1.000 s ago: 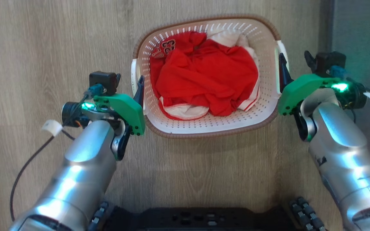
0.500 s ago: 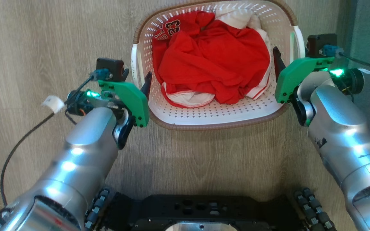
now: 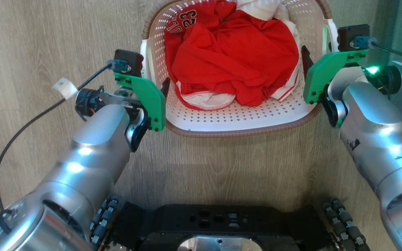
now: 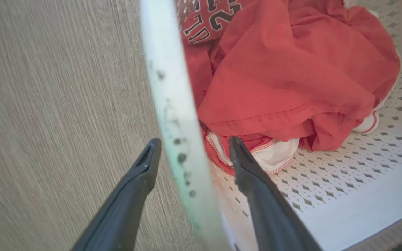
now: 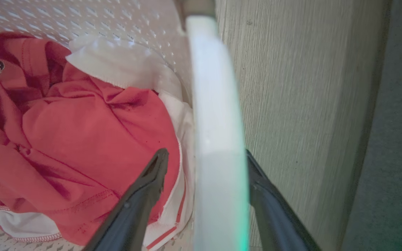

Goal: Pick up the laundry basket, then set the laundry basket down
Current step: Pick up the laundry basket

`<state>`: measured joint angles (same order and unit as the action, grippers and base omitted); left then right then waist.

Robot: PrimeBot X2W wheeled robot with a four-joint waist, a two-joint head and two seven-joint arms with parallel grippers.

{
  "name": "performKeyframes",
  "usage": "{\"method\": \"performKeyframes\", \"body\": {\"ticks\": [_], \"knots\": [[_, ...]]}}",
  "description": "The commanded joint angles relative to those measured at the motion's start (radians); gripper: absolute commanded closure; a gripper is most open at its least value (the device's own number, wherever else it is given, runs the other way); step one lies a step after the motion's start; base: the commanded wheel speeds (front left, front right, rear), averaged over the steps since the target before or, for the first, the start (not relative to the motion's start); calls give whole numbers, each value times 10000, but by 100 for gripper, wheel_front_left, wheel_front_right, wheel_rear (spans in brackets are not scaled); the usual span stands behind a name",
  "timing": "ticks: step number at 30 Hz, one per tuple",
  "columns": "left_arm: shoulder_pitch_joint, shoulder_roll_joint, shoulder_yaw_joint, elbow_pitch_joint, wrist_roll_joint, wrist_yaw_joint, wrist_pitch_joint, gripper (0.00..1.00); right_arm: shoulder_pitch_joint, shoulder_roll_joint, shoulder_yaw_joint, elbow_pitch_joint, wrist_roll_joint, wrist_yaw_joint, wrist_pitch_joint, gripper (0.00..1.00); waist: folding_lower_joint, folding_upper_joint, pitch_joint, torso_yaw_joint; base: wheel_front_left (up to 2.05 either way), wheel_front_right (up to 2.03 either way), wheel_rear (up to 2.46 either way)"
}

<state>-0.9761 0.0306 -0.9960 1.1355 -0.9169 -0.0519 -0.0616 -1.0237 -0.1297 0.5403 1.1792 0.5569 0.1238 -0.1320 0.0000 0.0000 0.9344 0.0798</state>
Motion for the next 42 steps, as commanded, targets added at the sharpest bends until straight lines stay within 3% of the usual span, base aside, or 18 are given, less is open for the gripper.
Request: {"method": "performKeyframes", "body": {"ticks": [1,15,16,17,18,31,42], "knots": [[-8,196,-61,-79,-207,53,65,0,327,159,229,-12,148,69,16,0,0,0,62,11,0,0,0],[-345,196,-1141,-243,-1226,566,-93,0,25,211,656,419,652,69,-131,0,0,0,353,92,0,0,0],[-334,196,-1223,-265,-1313,560,-39,15,10,204,690,427,689,69,-125,39,0,0,368,102,0,0,0],[-342,196,-1307,-287,-1385,563,-12,57,-1,200,720,427,738,69,-116,64,0,0,385,116,0,0,0],[-360,196,-1385,-303,-1451,579,-9,100,-12,191,747,422,790,69,-109,100,0,0,403,129,0,0,0],[-460,196,-2205,-295,-2068,588,-88,100,68,76,1321,354,1301,69,233,100,0,0,242,131,0,0,0],[-286,196,-2743,-442,-1755,43,1102,100,581,143,1907,449,2071,69,2026,100,0,0,-1068,45,0,0,0]]}}
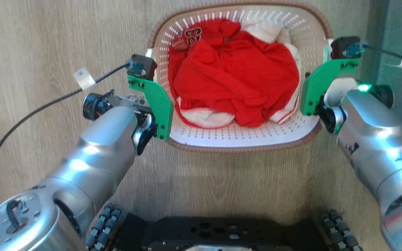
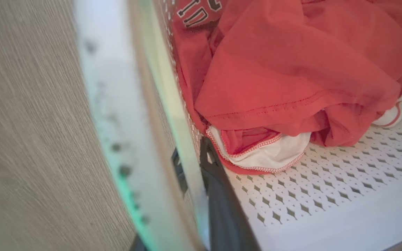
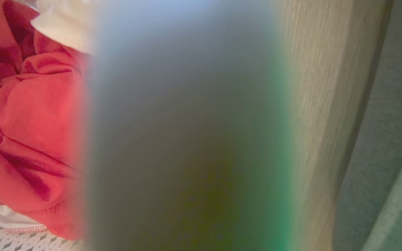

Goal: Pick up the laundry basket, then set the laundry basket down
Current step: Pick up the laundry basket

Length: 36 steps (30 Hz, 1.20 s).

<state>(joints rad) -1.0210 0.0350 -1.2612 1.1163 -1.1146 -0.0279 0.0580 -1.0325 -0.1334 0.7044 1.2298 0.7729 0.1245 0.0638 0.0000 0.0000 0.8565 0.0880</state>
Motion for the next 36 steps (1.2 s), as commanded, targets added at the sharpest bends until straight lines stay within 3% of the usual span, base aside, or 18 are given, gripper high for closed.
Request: {"method": "performKeyframes", "body": {"ticks": [1,17,36], "knots": [[194,152,-105,-260,255,-228,-43,100,727,192,313,-58,-8,62,251,100,0,0,-431,-60,0,0,0],[1697,152,-180,225,419,-801,881,100,2264,645,892,-125,1125,62,1889,100,0,0,-3837,-438,0,0,0],[3253,152,-163,653,-150,-1017,1350,100,3817,829,1334,-487,2614,62,1909,100,0,0,-7037,-396,0,0,0]]}}
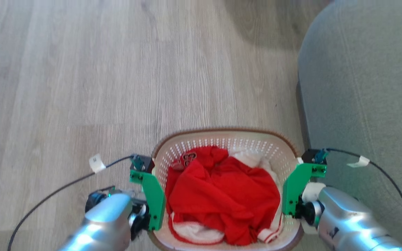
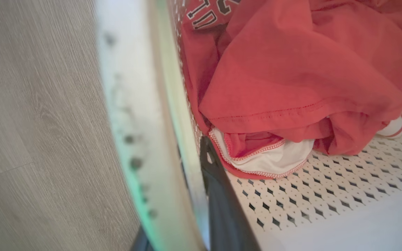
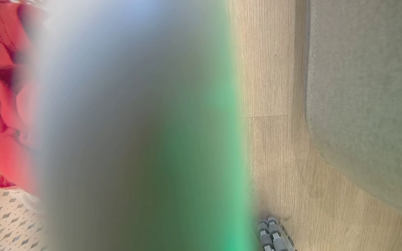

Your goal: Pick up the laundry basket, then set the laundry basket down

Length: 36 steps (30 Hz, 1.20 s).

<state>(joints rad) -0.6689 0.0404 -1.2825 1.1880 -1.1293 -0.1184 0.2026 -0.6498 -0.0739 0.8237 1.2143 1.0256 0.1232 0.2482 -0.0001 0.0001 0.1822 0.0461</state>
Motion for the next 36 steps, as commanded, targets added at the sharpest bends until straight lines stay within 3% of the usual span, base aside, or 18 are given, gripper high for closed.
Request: {"method": "performKeyframes", "body": {"ticks": [1,13,36], "knots": [[-185,99,49,-38,-17,-114,-67,100,47,235,206,-347,147,75,85,100,1,-1,-415,23,0,0,0],[835,99,37,-117,-151,-121,82,100,870,236,1012,-391,802,75,187,100,1,-1,-1682,70,0,0,0],[995,99,52,-47,-335,-122,-2,100,813,237,1930,-147,1590,75,-40,100,1,-1,-2006,95,0,0,0]]}}
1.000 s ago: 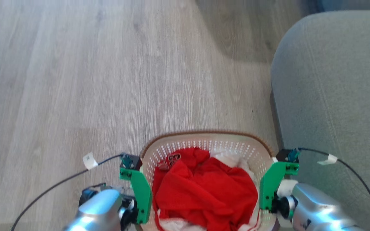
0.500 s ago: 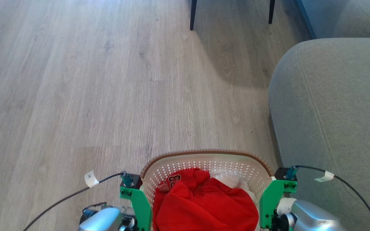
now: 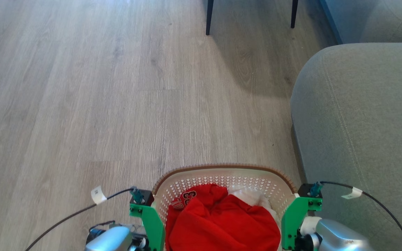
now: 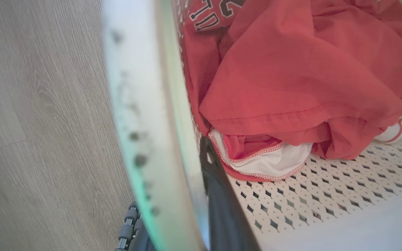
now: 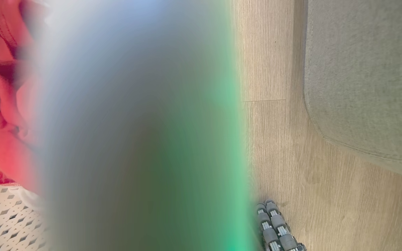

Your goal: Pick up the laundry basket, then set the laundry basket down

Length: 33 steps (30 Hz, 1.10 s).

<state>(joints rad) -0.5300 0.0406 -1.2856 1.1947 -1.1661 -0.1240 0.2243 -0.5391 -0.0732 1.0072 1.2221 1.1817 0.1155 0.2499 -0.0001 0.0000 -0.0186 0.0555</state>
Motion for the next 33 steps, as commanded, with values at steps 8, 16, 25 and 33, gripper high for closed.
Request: {"method": "performKeyframes", "body": {"ticks": [8,16,25,33], "knots": [[-373,97,75,-153,8,-67,-213,100,-343,229,349,-200,278,152,-102,100,1,0,-23,-43,0,0,0],[-391,97,70,-169,7,-67,-250,100,-382,229,531,-234,582,152,-147,100,1,0,-28,-45,0,0,0],[-384,97,65,-177,9,-67,-219,100,-439,229,794,-168,805,152,-230,100,1,0,-27,-14,0,0,0],[-363,97,61,-183,3,-67,-218,100,-474,229,1003,-158,1017,152,-268,100,1,0,-17,-19,0,0,0]]}}
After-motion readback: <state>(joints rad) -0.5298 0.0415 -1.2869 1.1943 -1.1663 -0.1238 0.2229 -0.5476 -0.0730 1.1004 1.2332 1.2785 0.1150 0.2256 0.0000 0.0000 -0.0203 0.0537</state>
